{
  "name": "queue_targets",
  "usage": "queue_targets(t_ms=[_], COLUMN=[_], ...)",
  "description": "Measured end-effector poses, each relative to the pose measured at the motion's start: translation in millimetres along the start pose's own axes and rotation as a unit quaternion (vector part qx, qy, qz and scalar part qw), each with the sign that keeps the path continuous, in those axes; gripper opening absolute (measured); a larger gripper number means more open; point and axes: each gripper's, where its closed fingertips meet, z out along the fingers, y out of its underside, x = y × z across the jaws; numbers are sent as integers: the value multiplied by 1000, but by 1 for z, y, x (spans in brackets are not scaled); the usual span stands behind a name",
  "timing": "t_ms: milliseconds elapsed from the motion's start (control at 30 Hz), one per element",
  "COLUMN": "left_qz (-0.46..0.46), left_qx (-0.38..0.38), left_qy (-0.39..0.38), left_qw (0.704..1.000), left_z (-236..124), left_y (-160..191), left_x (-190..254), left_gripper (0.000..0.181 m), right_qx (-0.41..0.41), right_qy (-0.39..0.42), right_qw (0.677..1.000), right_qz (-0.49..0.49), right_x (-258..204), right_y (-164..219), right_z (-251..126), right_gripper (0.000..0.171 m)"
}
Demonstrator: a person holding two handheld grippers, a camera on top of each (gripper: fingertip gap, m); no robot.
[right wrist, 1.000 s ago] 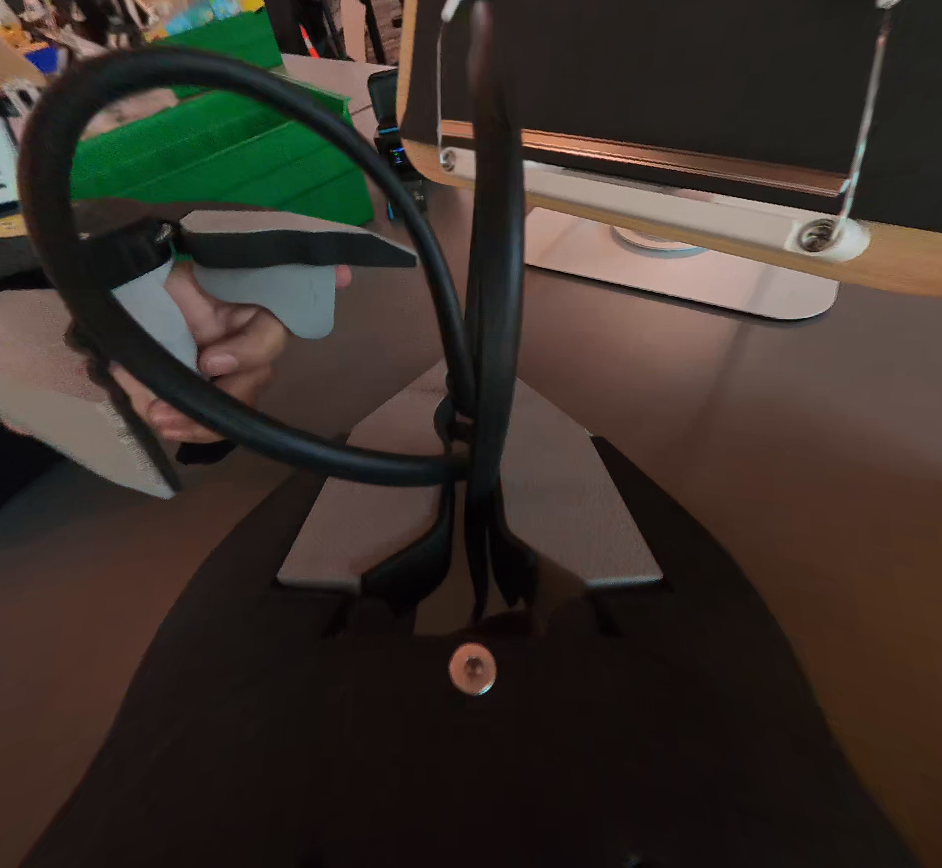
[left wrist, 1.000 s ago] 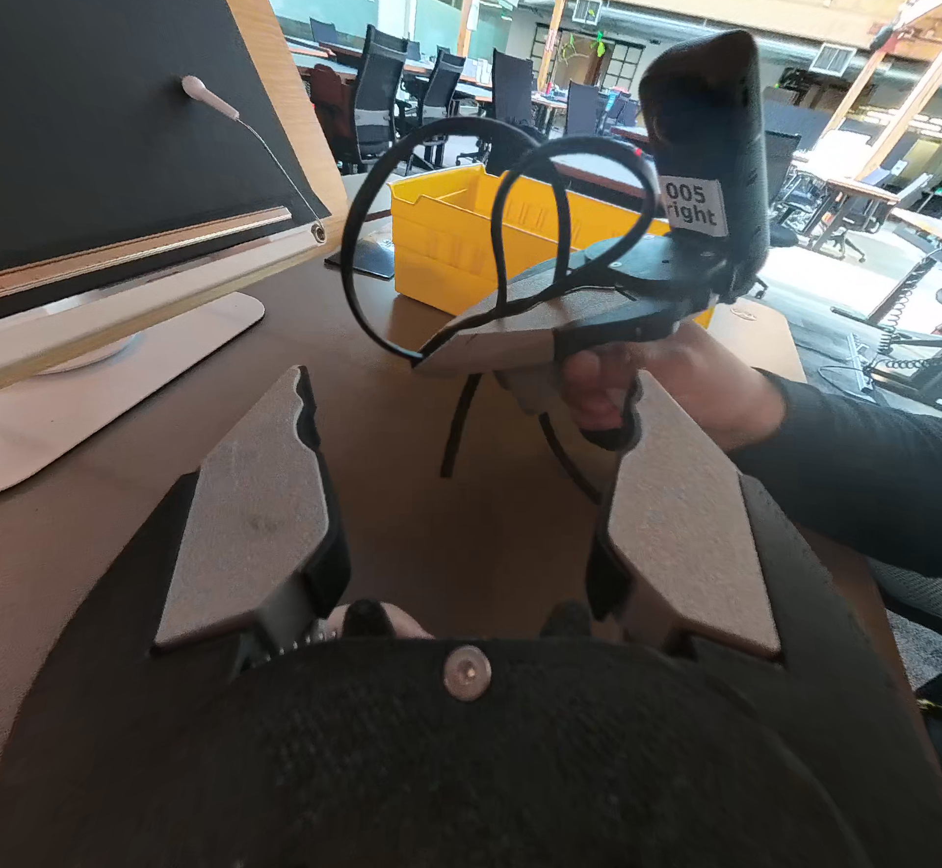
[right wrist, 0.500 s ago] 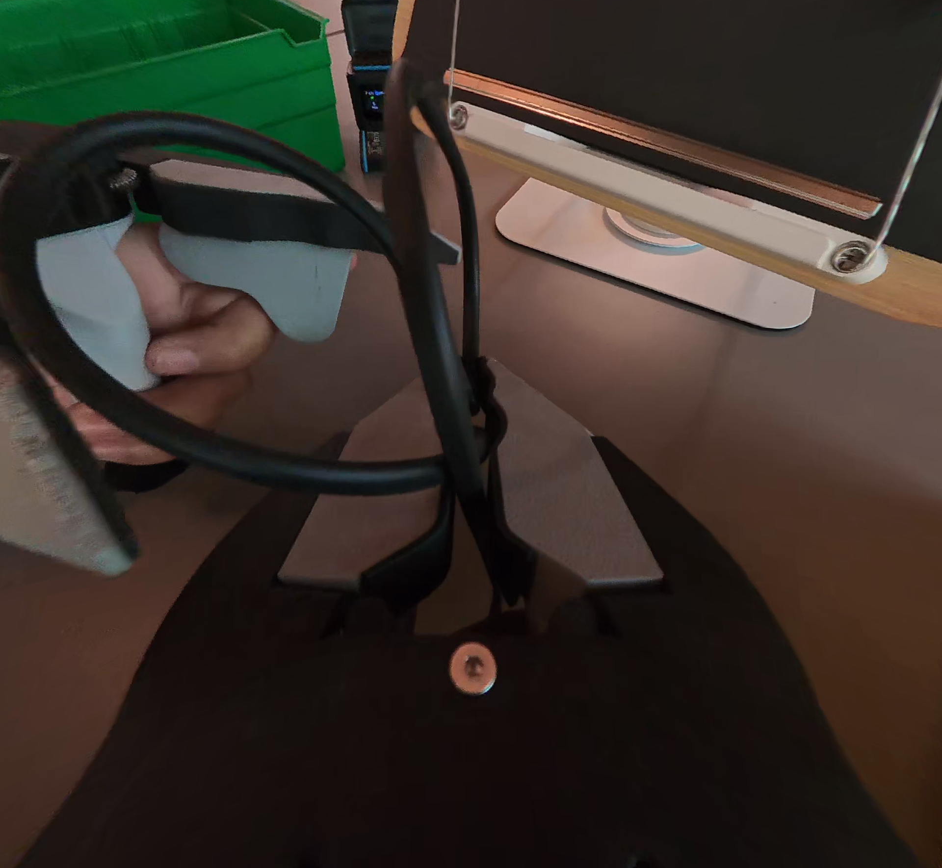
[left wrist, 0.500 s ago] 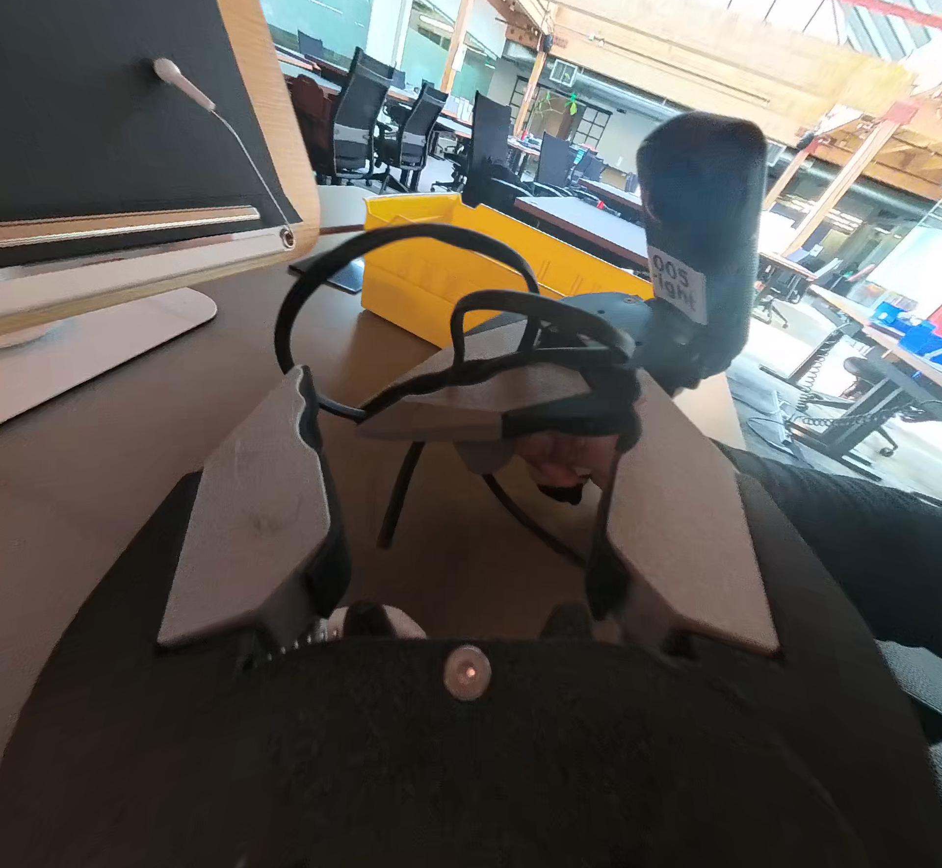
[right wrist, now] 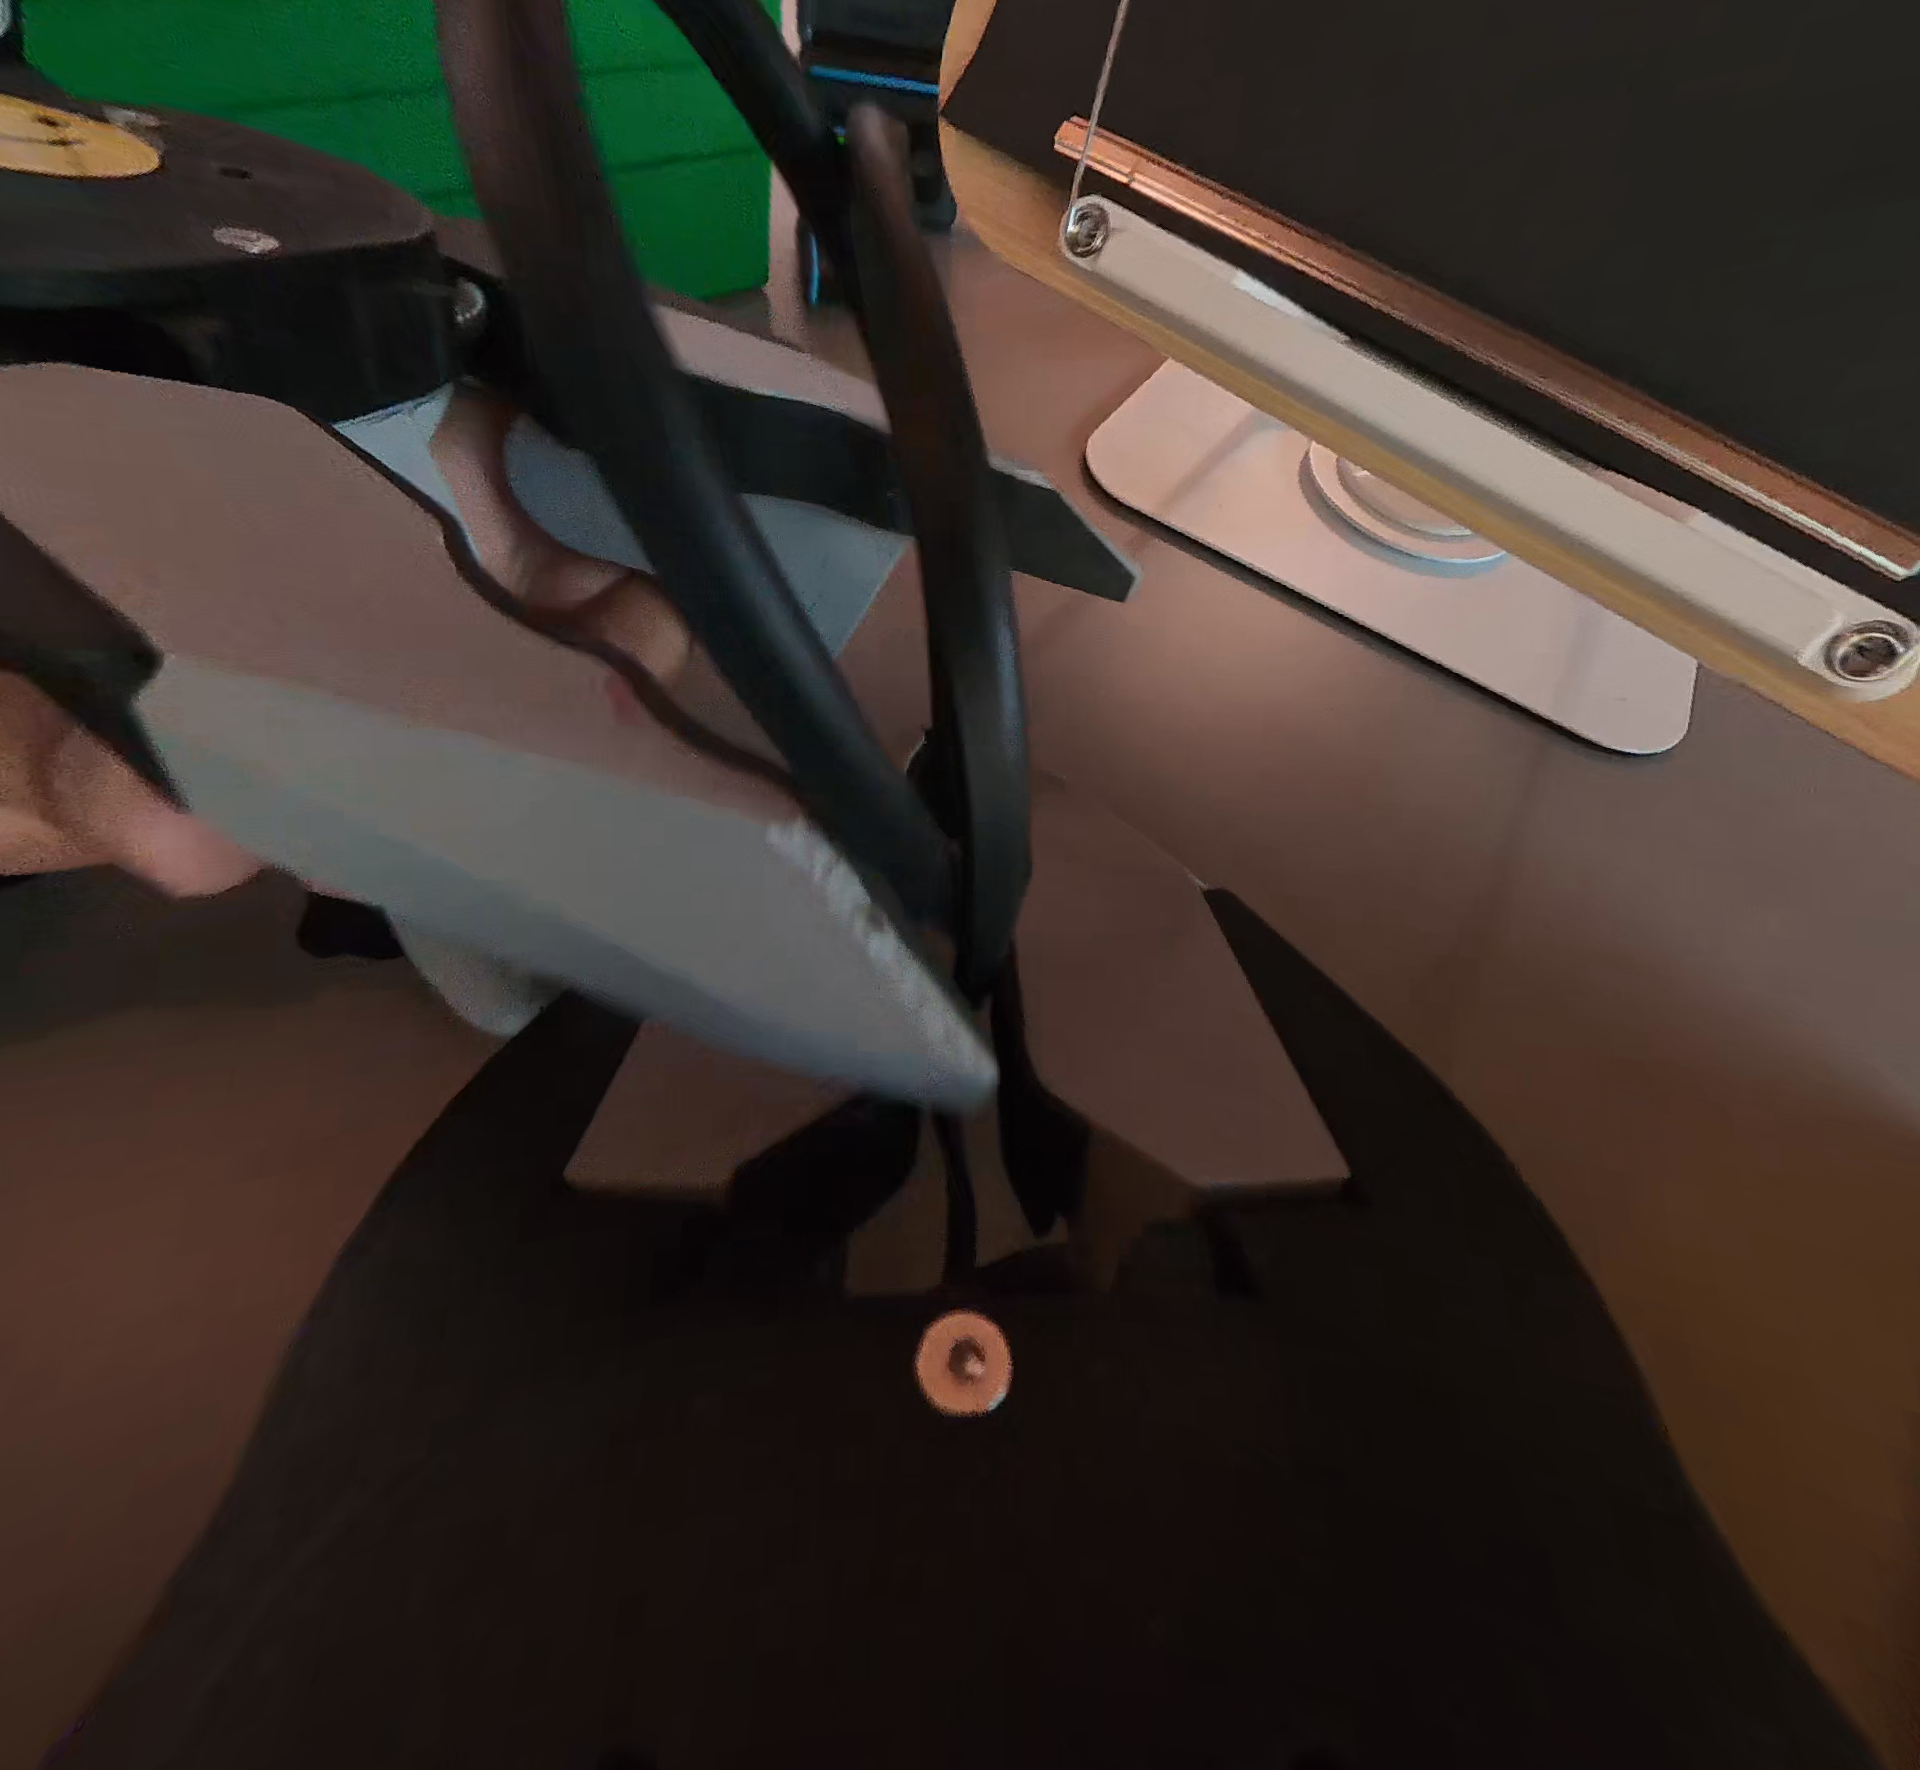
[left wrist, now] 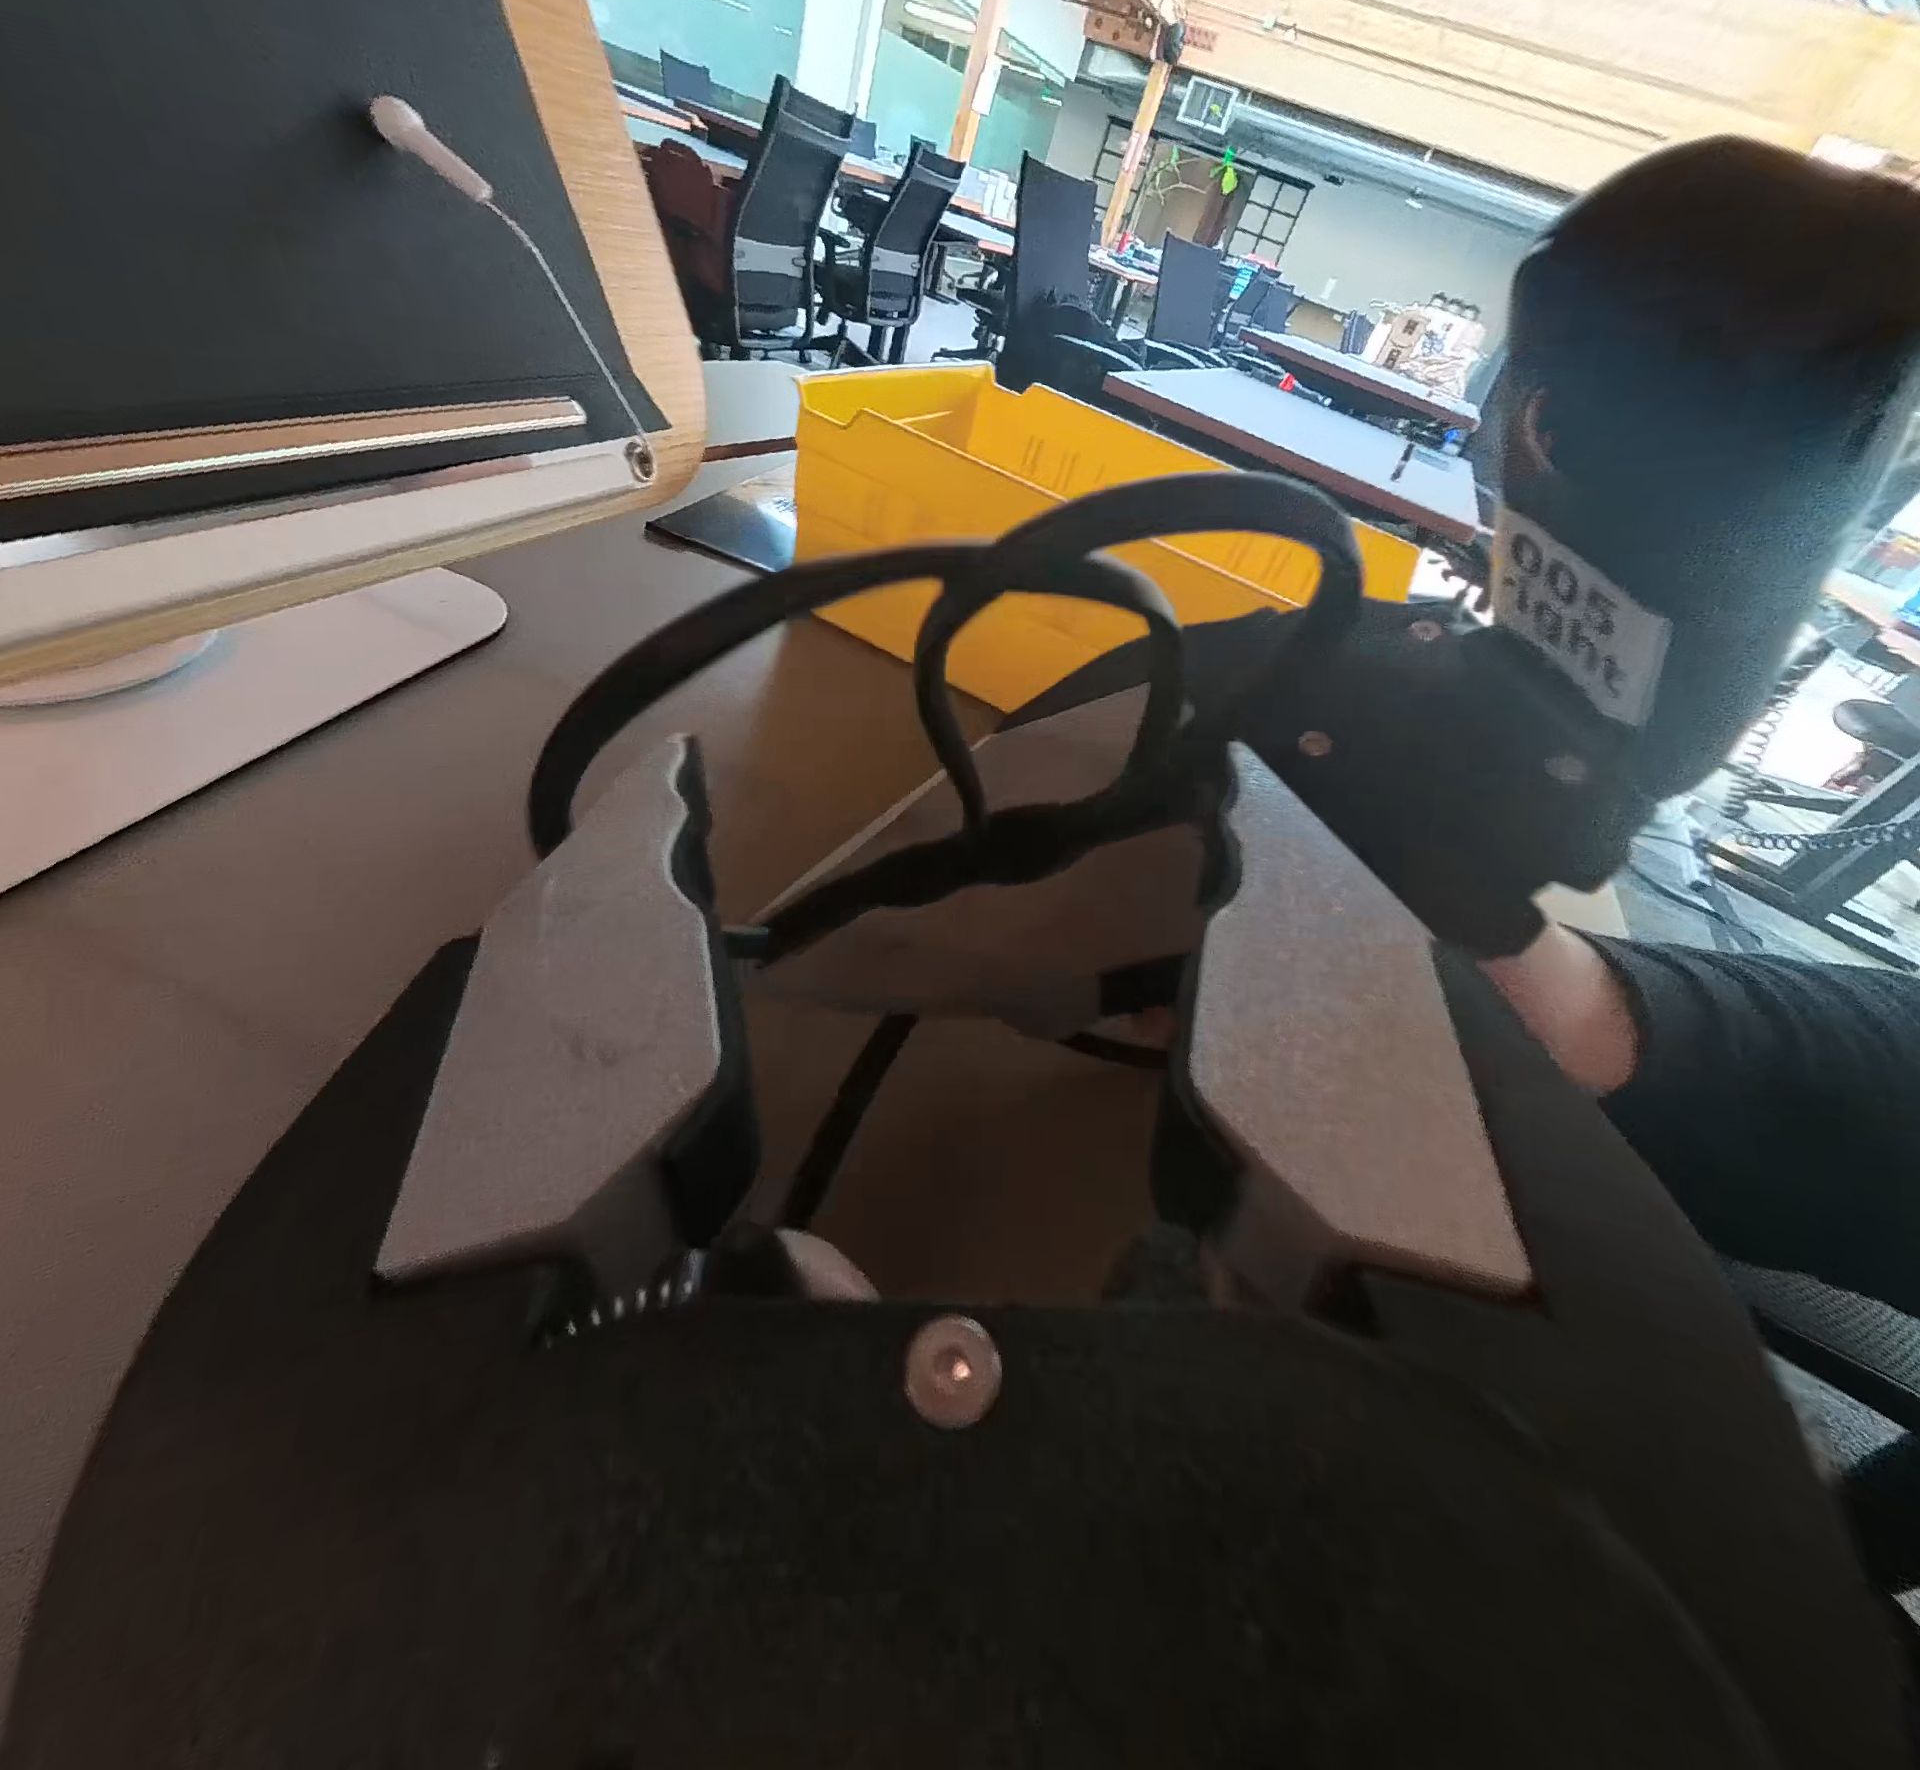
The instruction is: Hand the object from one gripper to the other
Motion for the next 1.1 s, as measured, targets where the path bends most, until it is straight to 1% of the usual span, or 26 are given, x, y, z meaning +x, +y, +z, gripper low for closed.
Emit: queue_targets(t_ms=[33, 67, 100, 133, 200, 233, 267, 333, 367, 500, 600, 733, 900, 1000, 1100], left_qz=[3, 9, 15, 17, 10, 8, 9, 20, 26, 27, 19, 9, -36, -47, -78], left_qx=[6, 17, 28, 37, 34, 32, 34, 33, 32, 33, 43, 60, 86, 85, 89], left_qy=[-6, -2, 8, 16, 25, 30, 31, 25, 20, 12, 8, 2, -9, -32, -28], left_qw=[1000, 1000, 999, 999, 999, 999, 999, 999, 999, 999, 999, 998, 996, 995, 993], left_z=[-1, -3, -4, -5, -4, -3, -3, -4, -6, -14, -20, -28, -39, -39, -39], left_y=[-1, -4, -7, -9, -9, -8, -9, -8, -9, -16, -23, -33, -43, -41, -40], left_x=[-2, -1, 3, 6, 10, 12, 12, 10, 8, -1, -7, -13, -26, -34, -37], left_gripper=[86, 75, 56, 44, 46, 41, 34, 10, 5, 3, 3, 3, 4, 4, 5], right_qx=[2, 1, -1, -5, -15, -17, -20, -25, -26, -18, 5, 38, 82, 96, 120], right_qy=[-2, -3, -1, 1, 5, 6, 8, 16, 19, 9, -21, -49, -55, -56, -58], right_qw=[1000, 1000, 1000, 1000, 1000, 1000, 1000, 998, 998, 999, 1000, 998, 994, 991, 987], right_qz=[8, 15, 18, 17, 4, -7, -21, -49, -57, -38, -7, 4, 44, 72, 92], right_x=[2, 4, 6, 7, 5, 2, -2, -6, -6, -2, -3, -6, 1, 6, 11], right_y=[0, 0, 2, 3, 7, 7, 8, 8, 8, 7, 0, -11, -25, -27, -33], right_z=[-1, -1, -1, 0, 2, 3, 4, 6, 6, 3, -2, -10, -19, -21, -26], right_gripper=[2, 3, 3, 2, 3, 4, 2, 3, 3, 3, 3, 2, 2, 2, 2])
